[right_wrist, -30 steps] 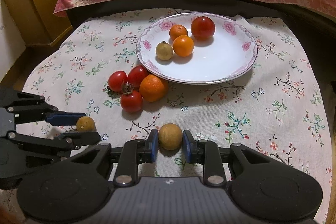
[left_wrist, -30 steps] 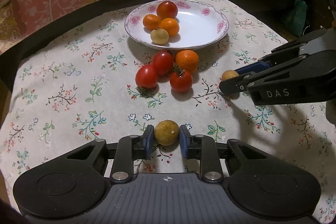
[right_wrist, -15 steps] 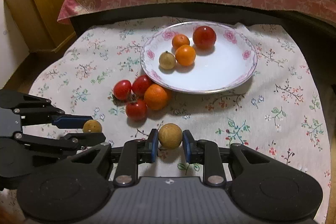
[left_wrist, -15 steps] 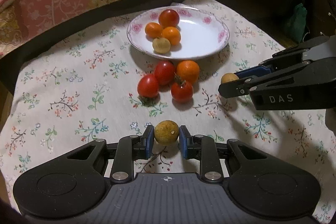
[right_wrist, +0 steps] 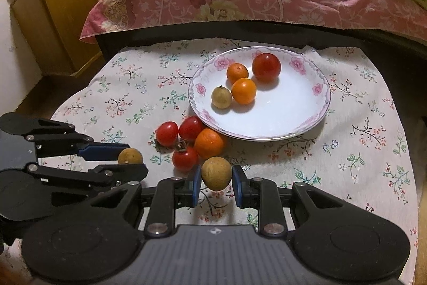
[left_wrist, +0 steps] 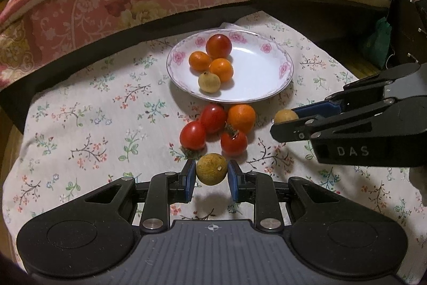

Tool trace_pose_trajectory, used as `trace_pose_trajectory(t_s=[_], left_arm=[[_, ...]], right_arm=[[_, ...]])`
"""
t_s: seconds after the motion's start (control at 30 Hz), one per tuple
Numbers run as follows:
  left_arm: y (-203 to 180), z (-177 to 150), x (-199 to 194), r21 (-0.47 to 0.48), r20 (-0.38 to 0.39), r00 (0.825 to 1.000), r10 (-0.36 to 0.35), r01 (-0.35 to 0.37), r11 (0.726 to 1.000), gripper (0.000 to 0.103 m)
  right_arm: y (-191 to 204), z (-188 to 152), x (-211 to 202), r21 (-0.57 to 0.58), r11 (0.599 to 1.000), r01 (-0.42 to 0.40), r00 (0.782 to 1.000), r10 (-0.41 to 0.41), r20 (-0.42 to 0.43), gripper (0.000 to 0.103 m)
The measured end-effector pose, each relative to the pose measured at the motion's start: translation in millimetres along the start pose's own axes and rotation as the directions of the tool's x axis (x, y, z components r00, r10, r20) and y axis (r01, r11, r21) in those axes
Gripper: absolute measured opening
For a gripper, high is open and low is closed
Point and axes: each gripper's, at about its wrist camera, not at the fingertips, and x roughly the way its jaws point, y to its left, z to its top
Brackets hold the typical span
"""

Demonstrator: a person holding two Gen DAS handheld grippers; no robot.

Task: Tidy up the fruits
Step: 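Lift both held yellow fruits off the cloth and move them toward the plate, then carry both yellow fruits over the white plate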

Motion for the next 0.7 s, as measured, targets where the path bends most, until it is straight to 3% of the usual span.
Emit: trace_pose_trajectory(t_s=[0.7], left_arm=[[-1,10,0,-0.002,0.020,1.000,-0.001,0.001,1.000,0.033]], right_arm=[[3,3,-2,-0.002,1.000,-0.007,1.000,0.007,0.016,0.026]])
